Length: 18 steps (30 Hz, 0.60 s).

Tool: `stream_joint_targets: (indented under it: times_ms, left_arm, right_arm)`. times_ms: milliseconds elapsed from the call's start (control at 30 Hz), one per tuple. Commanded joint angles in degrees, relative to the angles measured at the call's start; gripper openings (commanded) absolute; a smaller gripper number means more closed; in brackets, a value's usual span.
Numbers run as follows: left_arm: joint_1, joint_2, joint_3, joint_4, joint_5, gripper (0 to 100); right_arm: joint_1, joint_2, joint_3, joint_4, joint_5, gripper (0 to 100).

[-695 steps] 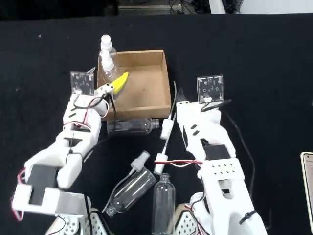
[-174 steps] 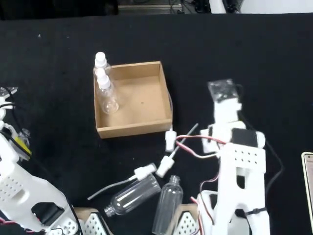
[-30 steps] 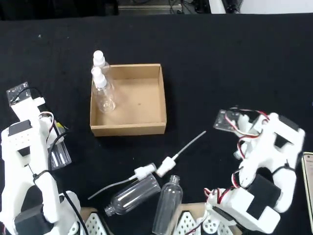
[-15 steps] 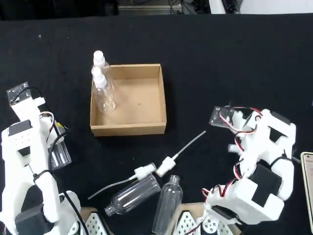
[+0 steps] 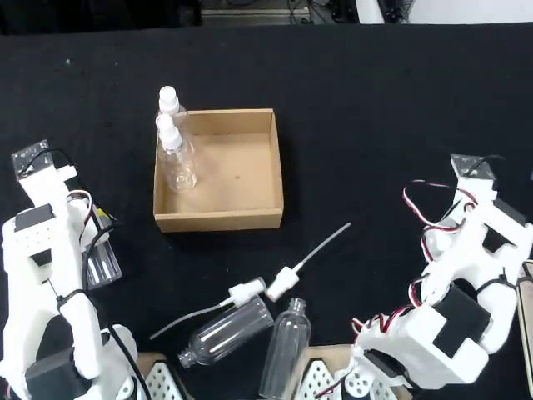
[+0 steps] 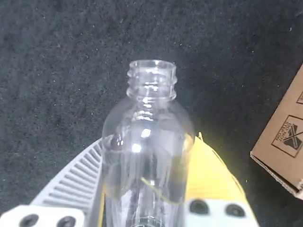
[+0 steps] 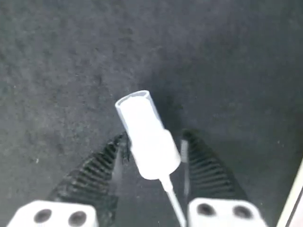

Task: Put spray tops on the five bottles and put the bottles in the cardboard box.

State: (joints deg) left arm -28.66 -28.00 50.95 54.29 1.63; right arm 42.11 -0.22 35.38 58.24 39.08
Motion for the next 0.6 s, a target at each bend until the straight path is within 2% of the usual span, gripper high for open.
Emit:
stream_joint_targets:
  times_ms: [0,67,167,267,433,567]
  left_arm:
    - [-0.13,-1.76,-0.57,-0.88,-0.09,8]
    - [-0.13,-1.76,-0.57,-0.88,-0.09,8]
    - [-0.13,-1.76,-0.57,-0.79,-0.09,8]
    - [-0.13,-1.76,-0.57,-0.79,-0.09,8]
    - [-0.13,-1.76,-0.57,-0.79,-0.09,8]
    - [-0.22,-1.76,-0.57,-0.79,-0.09,8]
  right_arm:
    - [-1.05,-0.04,-3.30,3.43,12.13,24.9]
    - [-1.49,0.92,-3.30,4.75,20.48,25.4]
    - [-1.23,1.89,-3.38,4.57,27.08,25.4]
    - [-1.14,2.15,-3.12,2.99,29.01,21.1]
    - [-1.23,2.15,-2.95,2.99,33.41,0.5]
    - [-0.53,0.75,-2.51,5.80,36.13,3.4]
